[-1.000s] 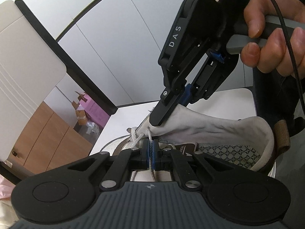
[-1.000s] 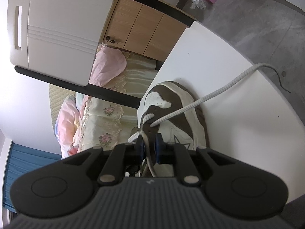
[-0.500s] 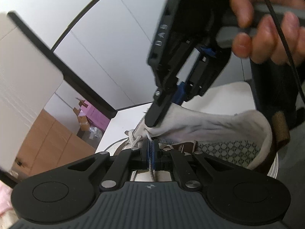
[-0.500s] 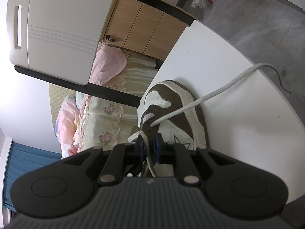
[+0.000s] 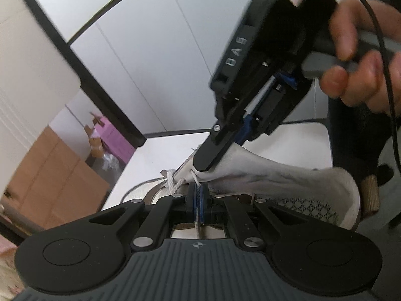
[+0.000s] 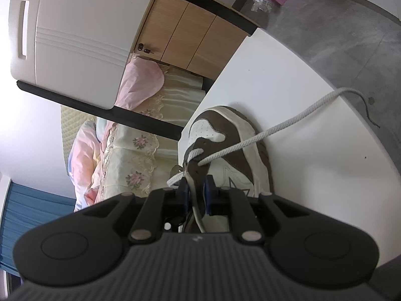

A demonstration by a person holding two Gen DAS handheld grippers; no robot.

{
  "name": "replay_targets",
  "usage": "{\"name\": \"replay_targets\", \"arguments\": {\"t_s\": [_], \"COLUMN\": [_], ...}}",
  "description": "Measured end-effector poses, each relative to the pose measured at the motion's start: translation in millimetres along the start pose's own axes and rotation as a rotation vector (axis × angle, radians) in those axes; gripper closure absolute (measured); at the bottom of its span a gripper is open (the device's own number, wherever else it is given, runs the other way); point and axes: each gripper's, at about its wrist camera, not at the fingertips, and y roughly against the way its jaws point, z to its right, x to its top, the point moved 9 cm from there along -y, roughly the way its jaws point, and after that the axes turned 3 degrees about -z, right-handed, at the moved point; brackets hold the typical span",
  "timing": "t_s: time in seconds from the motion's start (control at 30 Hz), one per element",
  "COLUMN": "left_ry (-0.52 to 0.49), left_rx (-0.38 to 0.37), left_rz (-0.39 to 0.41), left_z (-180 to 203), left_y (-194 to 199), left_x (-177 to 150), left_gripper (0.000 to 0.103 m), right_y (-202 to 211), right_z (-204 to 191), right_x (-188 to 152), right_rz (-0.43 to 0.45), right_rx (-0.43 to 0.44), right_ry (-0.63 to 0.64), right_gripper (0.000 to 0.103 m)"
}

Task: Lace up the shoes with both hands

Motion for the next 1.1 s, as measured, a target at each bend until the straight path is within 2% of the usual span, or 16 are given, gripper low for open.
{"name": "replay_targets", "arguments": {"t_s": [0.2, 0.53, 0.6, 0.7, 0.83, 1.0, 1.1], "left_ry": [0.066, -0.047, -0.073, -0.112, -0.122, -0.161, -0.150], "left_rx": [0.027, 0.068, 0.075, 0.085, 0.074, 0.079, 0.075], "left_rz": [-0.003, -0.010, -0.007, -0.005, 0.002, 0.003, -0.006], "left_z": [-14.2, -2.9, -0.8, 1.6, 2.7, 6.1, 5.4], "left_y": [0.1, -5.2, -5.4, -4.6, -1.9, -4.1, -9.2], "left_x": [0.8, 1.4, 1.7, 1.4, 2.1, 2.2, 2.9], "left_gripper": [0.100, 0.100, 0.100, 0.100, 0.100, 0.100, 0.100], "right_y": [-0.4, 1.6, 4.0, 11.0, 12.7, 1.9, -1.0], "right_z": [-0.1, -6.4, -7.5, -5.8, 0.7, 5.4, 5.9], "right_x": [0.3, 3.2, 5.1, 13.4, 20.4, 16.2, 15.6], "right_rz": [-0.003, -0.002, 0.013, 0.072, 0.109, 0.092, 0.094], "right_rx": [0.003, 0.001, 0.016, 0.047, 0.048, 0.028, 0.030], "right_ry": [-0.008, -0.005, -0.009, -0.054, -0.114, -0.157, -0.178], "right_gripper": [0.089, 0.086, 0.080, 0.079, 0.079, 0.079, 0.079]}}
